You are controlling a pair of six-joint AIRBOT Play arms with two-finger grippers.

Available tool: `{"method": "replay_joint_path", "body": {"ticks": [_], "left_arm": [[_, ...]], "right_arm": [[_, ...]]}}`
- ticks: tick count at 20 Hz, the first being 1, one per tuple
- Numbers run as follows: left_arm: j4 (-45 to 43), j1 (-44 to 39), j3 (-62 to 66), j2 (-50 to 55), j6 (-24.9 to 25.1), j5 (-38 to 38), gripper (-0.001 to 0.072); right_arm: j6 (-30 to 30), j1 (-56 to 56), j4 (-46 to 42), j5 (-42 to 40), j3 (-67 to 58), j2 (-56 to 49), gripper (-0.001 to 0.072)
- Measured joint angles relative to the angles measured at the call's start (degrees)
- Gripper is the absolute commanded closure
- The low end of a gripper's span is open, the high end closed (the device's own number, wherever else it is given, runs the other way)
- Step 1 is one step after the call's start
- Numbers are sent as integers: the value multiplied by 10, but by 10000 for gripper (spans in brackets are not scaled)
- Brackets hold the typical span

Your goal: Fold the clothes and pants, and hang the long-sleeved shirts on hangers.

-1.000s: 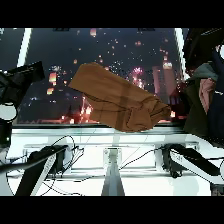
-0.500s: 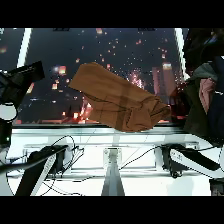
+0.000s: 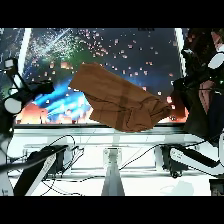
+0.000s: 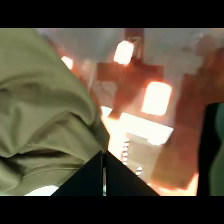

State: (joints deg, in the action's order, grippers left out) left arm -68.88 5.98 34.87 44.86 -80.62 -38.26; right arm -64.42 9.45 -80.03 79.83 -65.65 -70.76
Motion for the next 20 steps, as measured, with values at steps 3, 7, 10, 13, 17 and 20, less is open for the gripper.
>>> {"method": "replay_joint_path", "body": {"ticks": [3, 7, 10, 13, 17, 20], "left_arm": [[86, 1, 4, 98, 2, -18, 3], [160, 2, 35, 229, 35, -20, 6], [181, 2, 81, 308, 47, -21, 8], [198, 2, 131, 367, 53, -22, 15], [226, -2, 177, 425, 57, -22, 215], [227, -8, 191, 447, 74, -19, 595]], "right_arm": [[-1, 2, 12, 1, 8, 0, 700], [-1, 3, 19, 11, 11, 0, 700], [-1, 3, 21, 12, 12, 0, 700], [-1, 3, 24, 11, 12, 0, 700], [-3, 3, 40, 11, 12, 0, 700], [-3, 3, 55, 11, 12, 0, 701]]}}
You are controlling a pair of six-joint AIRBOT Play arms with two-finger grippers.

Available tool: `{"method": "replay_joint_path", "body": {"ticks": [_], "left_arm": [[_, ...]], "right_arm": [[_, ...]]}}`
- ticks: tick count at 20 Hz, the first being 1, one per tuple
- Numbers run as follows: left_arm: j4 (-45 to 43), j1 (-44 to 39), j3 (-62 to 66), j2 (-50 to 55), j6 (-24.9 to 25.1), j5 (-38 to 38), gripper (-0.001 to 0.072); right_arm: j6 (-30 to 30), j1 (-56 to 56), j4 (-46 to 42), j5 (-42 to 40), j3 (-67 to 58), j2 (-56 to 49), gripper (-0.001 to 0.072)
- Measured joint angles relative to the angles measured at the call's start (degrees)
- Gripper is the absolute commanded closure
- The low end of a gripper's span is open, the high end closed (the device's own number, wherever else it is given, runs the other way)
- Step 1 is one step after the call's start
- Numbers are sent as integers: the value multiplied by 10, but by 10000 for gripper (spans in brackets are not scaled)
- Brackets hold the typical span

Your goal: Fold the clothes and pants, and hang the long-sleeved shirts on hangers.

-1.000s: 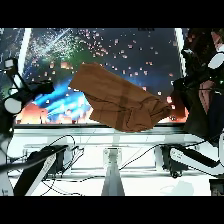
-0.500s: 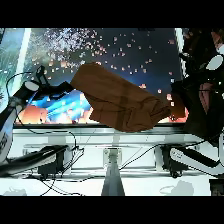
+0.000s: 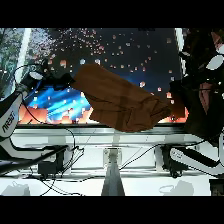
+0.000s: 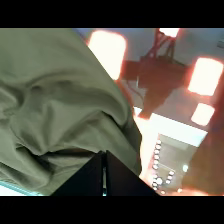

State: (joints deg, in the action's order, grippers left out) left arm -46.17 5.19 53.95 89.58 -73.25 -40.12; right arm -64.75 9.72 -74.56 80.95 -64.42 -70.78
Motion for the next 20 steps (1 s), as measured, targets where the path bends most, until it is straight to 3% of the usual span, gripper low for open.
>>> {"method": "replay_joint_path", "body": {"ticks": [1, 8, 14, 15, 17, 20], "left_arm": [[1, -2, 3, 4, 9, 0, 690], [0, -3, 52, -34, 144, -11, 690], [-49, 8, 71, -160, 193, -21, 690], [-58, 10, 72, -177, 195, -28, 689], [-71, 12, 73, -200, 198, -42, 689], [-80, 13, 73, -216, 201, -67, 689]], "right_arm": [[0, 0, 0, 0, 0, 0, 701], [-2, 0, -36, 66, 19, 0, 702], [24, -1, 147, 66, 141, 24, 701], [31, -1, 188, 52, 163, 28, 649], [40, -1, 254, 17, 202, 32, 301], [37, -1, 309, -54, 249, 35, 278]]}}
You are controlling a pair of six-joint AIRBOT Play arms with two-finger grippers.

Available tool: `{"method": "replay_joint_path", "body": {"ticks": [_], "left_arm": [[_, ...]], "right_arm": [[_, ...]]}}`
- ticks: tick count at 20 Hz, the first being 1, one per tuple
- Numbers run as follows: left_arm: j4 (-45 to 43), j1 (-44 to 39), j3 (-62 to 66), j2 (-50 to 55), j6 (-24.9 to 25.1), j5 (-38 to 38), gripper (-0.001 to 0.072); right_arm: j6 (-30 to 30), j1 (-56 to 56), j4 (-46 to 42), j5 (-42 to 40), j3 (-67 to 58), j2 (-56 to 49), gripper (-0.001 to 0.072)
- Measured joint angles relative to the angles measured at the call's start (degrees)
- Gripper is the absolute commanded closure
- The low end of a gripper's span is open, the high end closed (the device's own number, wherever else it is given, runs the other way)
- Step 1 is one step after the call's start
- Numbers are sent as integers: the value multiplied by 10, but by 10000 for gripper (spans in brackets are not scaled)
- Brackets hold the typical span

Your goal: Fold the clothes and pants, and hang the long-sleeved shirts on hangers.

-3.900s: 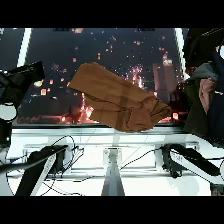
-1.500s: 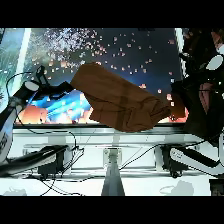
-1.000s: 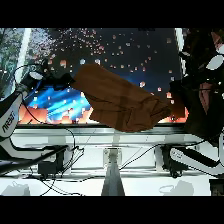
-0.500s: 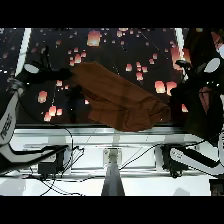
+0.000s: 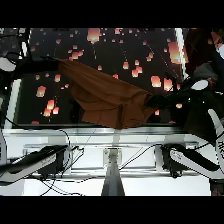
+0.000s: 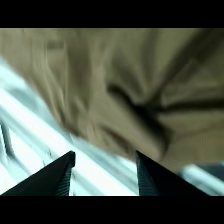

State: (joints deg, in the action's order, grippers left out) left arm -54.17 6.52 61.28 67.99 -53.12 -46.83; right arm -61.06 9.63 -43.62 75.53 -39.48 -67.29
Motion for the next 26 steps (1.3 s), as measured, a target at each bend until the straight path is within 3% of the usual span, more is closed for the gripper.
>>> {"method": "replay_joint_path", "body": {"ticks": [4, 11, 12, 13, 14, 21, 26], "left_arm": [[-5, -1, 0, -7, 0, -26, 689], [-6, -1, 0, -8, 0, -38, 689], [-7, -1, 0, -8, 0, -38, 689], [-7, -1, 0, -8, 0, -38, 689], [-7, -1, 0, -8, 0, -39, 689], [-7, 14, 13, -26, -6, -1, 690], [-7, 57, 28, -106, -74, 88, 690]], "right_arm": [[-50, 0, 31, -104, 49, 1, 258], [-113, -54, 50, -202, 70, -19, 269], [-121, -68, 56, -210, 71, -28, 425], [-128, -83, 58, -217, 70, -39, 658], [-132, -96, 60, -225, 66, -46, 701], [-127, -118, 11, -234, -93, -34, 701], [-124, -120, -95, -234, -288, 42, 701]]}}
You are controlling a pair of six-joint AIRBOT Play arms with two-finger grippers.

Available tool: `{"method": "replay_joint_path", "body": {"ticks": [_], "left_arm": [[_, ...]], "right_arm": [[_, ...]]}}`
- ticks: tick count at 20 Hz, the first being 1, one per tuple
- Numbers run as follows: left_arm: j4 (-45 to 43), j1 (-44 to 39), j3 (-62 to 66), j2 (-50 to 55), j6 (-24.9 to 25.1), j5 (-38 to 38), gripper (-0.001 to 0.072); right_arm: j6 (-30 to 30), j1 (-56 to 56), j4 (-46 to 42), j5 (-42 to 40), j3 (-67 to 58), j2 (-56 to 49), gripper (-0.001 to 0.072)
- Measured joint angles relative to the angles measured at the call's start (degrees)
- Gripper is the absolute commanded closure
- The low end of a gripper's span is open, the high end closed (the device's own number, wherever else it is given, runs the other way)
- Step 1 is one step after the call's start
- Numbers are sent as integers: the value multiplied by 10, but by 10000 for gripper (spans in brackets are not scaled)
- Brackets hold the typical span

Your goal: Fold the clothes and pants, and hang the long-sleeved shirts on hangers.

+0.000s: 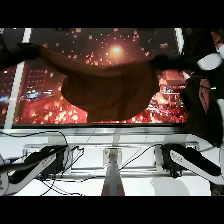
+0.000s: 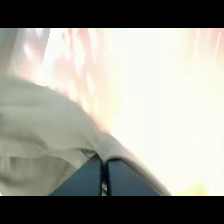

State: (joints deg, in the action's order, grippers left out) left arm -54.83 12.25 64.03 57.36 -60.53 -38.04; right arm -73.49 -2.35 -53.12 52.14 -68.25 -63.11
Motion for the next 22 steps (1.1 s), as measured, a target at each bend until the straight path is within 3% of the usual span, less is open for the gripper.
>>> {"method": "replay_joint_path", "body": {"ticks": [5, 14, 18, 22], "left_arm": [[3, 41, 3, -128, -51, 90, 689], [-26, 54, 4, -353, -65, 259, 690], [-53, 54, 3, -378, -65, 252, 691], [-61, 54, 3, -311, -66, 165, 690]], "right_arm": [[1, 0, -78, -7, -120, 120, 701], [1, -1, -105, -40, -157, 322, 701], [1, -1, -103, -49, -158, 344, 702], [-24, -1, -122, -49, -145, 276, 701]]}}
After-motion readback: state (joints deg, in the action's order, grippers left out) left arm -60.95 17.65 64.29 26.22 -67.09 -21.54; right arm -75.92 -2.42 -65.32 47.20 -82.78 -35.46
